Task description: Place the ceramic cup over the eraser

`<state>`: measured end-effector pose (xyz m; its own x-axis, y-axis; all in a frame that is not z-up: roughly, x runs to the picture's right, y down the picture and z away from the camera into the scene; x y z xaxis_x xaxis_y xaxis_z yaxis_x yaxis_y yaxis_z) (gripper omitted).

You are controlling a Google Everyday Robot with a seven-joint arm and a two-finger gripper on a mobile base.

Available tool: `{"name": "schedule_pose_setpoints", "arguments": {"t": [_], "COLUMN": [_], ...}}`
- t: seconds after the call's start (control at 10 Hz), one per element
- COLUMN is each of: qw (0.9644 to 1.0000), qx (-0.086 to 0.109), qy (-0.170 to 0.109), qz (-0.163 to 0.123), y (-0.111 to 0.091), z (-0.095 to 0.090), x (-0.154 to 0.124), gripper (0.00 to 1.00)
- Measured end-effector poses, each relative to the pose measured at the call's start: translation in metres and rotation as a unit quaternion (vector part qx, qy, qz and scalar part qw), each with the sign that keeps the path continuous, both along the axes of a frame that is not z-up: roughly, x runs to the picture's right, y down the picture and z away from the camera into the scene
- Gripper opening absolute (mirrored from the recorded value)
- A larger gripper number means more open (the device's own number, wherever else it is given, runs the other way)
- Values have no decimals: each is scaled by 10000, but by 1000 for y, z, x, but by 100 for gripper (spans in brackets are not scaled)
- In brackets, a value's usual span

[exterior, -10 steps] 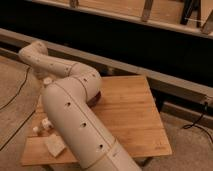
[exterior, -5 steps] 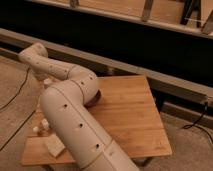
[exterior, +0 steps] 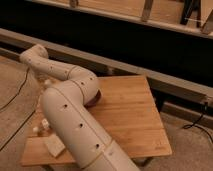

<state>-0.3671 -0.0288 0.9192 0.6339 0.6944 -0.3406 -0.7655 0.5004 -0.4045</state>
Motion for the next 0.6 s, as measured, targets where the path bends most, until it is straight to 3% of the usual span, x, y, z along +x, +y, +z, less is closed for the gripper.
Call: {"name": "schedule_pose_setpoints", "arguments": {"t": [0.3,0.6], "qw": [9998,9966], "qx": [56,-5], "qy": [-20,126], "qz": [-196,-811], "y": [-31,-39], "z": [-65,-140], "x": [25,75], "gripper": [0,0]}}
